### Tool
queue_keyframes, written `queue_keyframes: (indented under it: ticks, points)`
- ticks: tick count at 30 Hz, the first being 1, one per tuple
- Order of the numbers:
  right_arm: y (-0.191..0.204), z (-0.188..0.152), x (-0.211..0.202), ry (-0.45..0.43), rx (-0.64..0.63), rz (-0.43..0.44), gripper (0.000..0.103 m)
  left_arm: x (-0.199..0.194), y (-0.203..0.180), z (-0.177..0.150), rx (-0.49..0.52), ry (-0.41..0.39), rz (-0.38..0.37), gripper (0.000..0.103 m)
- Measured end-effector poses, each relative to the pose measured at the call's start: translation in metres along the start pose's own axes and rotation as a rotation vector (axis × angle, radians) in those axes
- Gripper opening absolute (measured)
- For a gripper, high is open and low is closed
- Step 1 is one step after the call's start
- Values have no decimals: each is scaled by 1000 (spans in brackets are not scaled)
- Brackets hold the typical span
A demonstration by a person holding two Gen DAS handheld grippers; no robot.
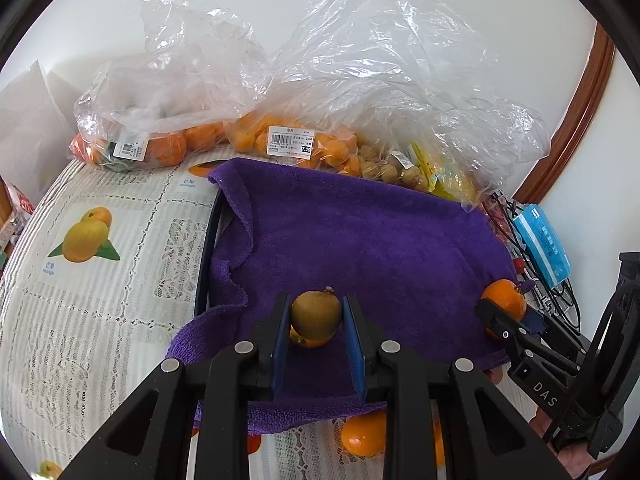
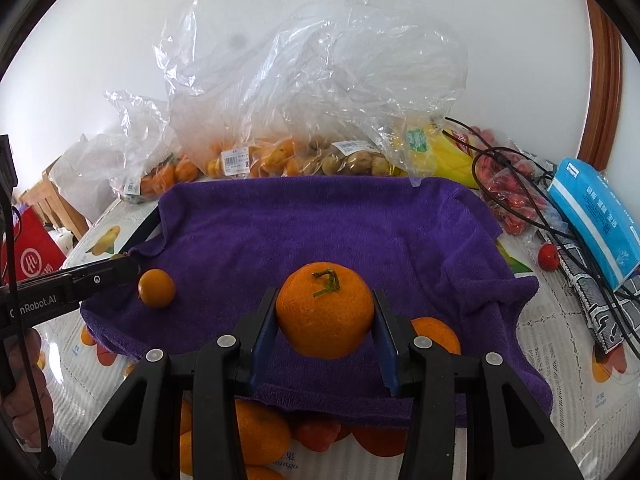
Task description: Organize fruits
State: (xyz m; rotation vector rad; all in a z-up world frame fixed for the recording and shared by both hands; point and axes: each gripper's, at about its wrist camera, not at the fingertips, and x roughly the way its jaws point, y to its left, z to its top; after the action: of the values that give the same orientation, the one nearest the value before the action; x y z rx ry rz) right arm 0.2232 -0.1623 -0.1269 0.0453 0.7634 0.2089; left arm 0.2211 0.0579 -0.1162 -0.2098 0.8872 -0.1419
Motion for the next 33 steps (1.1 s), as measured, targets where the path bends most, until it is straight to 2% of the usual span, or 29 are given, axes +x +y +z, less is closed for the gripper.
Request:
queue_keyframes:
  ticks: [15,20,33]
  points:
    - [3,-5,13,58,-26,-20,44,6,-3,-2,6,17,10,25]
    - [1,-5,15,73,-17,-24,44,10,0,-1,-28,54,-40,25]
    - [3,-6,18,87,-37,-42,45,11,-4,-1,-2,54,-25,25]
